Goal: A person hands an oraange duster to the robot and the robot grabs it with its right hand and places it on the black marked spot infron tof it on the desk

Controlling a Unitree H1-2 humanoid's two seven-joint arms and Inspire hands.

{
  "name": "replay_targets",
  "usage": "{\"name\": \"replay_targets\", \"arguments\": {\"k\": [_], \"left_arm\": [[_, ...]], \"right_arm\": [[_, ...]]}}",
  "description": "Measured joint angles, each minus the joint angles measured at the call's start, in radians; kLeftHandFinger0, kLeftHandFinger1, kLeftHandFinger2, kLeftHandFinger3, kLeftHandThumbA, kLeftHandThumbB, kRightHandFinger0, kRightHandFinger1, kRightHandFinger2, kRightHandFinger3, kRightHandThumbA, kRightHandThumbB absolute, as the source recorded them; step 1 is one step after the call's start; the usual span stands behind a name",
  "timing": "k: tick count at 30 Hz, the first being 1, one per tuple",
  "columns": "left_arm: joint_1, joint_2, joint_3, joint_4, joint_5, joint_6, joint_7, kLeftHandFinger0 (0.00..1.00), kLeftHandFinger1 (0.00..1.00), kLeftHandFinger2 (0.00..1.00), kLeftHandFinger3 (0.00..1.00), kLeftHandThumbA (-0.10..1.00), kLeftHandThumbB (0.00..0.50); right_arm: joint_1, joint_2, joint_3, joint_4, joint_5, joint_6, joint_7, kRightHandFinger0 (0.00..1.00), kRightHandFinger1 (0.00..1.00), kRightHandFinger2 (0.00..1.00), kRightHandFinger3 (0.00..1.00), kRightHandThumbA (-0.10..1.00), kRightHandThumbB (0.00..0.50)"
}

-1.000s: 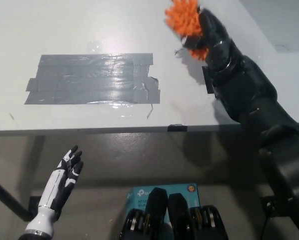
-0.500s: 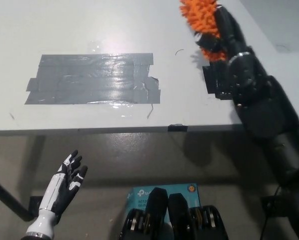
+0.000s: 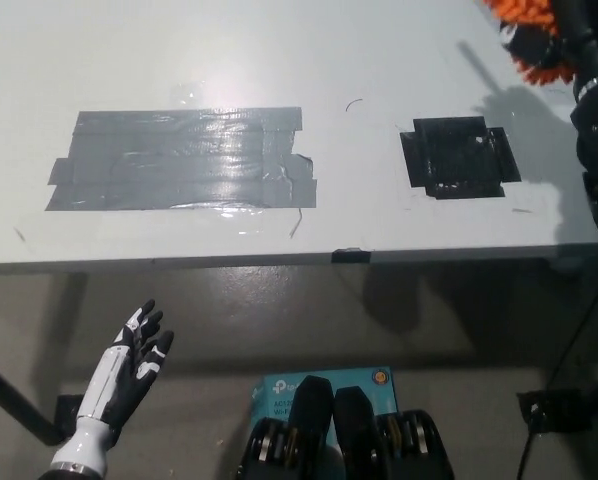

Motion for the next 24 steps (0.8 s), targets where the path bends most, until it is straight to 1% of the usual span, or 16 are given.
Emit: {"name": "replay_targets", "arguments": {"k": [5, 6, 10, 11, 12, 13, 14, 15, 16, 17, 18, 19, 20, 22, 23, 24], "left_arm": [[-0.005, 0.0, 0.002, 0.0, 0.0, -0.001, 0.0, 1.0, 1.0, 1.0, 1.0, 0.78, 0.067], [-0.005, 0.0, 0.002, 0.0, -0.001, -0.001, 0.0, 1.0, 1.0, 1.0, 1.0, 0.77, 0.058], [-0.006, 0.0, 0.003, 0.0, -0.002, -0.001, 0.0, 1.0, 1.0, 1.0, 1.0, 0.78, 0.057], [-0.006, 0.0, 0.003, 0.0, -0.002, -0.001, 0.0, 1.0, 1.0, 1.0, 1.0, 0.78, 0.056], [-0.006, 0.0, 0.003, 0.0, -0.001, -0.001, 0.0, 1.0, 1.0, 1.0, 1.0, 0.78, 0.056], [-0.006, 0.0, 0.003, 0.0, -0.001, -0.001, 0.0, 1.0, 1.0, 1.0, 1.0, 0.78, 0.056], [-0.006, 0.0, 0.003, 0.0, -0.001, -0.001, 0.0, 1.0, 1.0, 1.0, 1.0, 0.78, 0.061], [-0.007, 0.0, 0.003, 0.0, -0.001, -0.002, 0.0, 1.0, 1.0, 1.0, 1.0, 0.79, 0.062], [-0.007, 0.0, 0.003, 0.0, -0.001, -0.002, 0.0, 1.0, 1.0, 1.0, 1.0, 0.78, 0.055], [-0.007, 0.0, 0.003, 0.0, -0.001, -0.002, 0.0, 1.0, 1.0, 1.0, 1.0, 0.78, 0.055], [-0.007, 0.0, 0.003, 0.0, -0.001, -0.002, 0.0, 1.0, 1.0, 1.0, 1.0, 0.77, 0.053], [-0.007, 0.0, 0.003, 0.0, -0.001, -0.002, 0.0, 1.0, 1.0, 1.0, 1.0, 0.76, 0.052], [-0.007, 0.0, 0.003, 0.0, -0.001, -0.002, 0.0, 1.0, 1.0, 1.0, 1.0, 0.76, 0.053], [-0.007, 0.0, 0.003, 0.001, -0.001, -0.002, 0.0, 1.0, 1.0, 1.0, 1.0, 0.75, 0.057], [-0.007, 0.0, 0.003, 0.002, -0.001, -0.001, 0.0, 1.0, 1.0, 1.0, 1.0, 0.74, 0.062], [-0.007, 0.0, 0.003, 0.002, -0.001, -0.002, 0.0, 1.0, 1.0, 1.0, 1.0, 0.74, 0.062]], "right_arm": [[0.03, -0.001, 0.004, 0.055, 0.0, -0.001, 0.003, 0.07, 0.58, 0.97, 1.0, -0.1, 0.177], [0.037, -0.001, 0.007, 0.068, 0.0, -0.001, 0.005, 0.09, 0.6, 0.98, 1.0, -0.1, 0.182], [0.044, -0.001, 0.018, 0.105, -0.001, -0.005, 0.008, 0.08, 0.61, 0.98, 1.0, -0.1, 0.177], [0.045, -0.001, 0.021, 0.111, -0.001, -0.005, 0.008, 0.15, 0.66, 0.99, 0.98, -0.1, 0.197], [0.045, 0.0, 0.022, 0.116, -0.001, -0.006, 0.008, 0.15, 0.66, 0.99, 0.98, -0.1, 0.197], [0.045, 0.0, 0.024, 0.122, -0.001, -0.006, 0.008, 0.17, 0.66, 0.96, 0.93, -0.1, 0.2], [0.045, 0.001, 0.026, 0.128, -0.001, -0.006, 0.008, 0.58, 1.0, 1.0, 1.0, 0.22, 0.316], [0.045, 0.002, 0.036, 0.142, -0.002, -0.007, 0.013, 0.92, 1.0, 1.0, 1.0, 0.37, 0.297], [0.046, 0.003, 0.042, 0.147, -0.002, -0.008, 0.017, 1.0, 1.0, 1.0, 1.0, 0.42, 0.317], [0.046, 0.002, 0.05, 0.151, 0.0, -0.007, 0.031, 1.0, 1.0, 1.0, 1.0, 0.42, 0.317], [0.046, 0.001, 0.061, 0.155, 0.001, -0.006, 0.051, 1.0, 1.0, 1.0, 1.0, 0.44, 0.356], [0.046, 0.001, 0.071, 0.161, 0.005, -0.002, 0.073, 1.0, 1.0, 1.0, 1.0, 0.51, 0.394], [0.046, 0.001, 0.071, 0.161, 0.005, -0.002, 0.073, 1.0, 1.0, 1.0, 1.0, 0.55, 0.405], [0.046, 0.001, 0.09, 0.174, 0.012, 0.003, 0.127, 1.0, 1.0, 1.0, 1.0, 0.58, 0.372], [0.046, 0.001, 0.098, 0.181, 0.014, 0.004, 0.152, 1.0, 1.0, 1.0, 1.0, 0.59, 0.388], [0.046, 0.001, 0.107, 0.188, 0.017, 0.005, 0.174, 1.0, 1.0, 1.0, 1.0, 0.6, 0.388]]}}
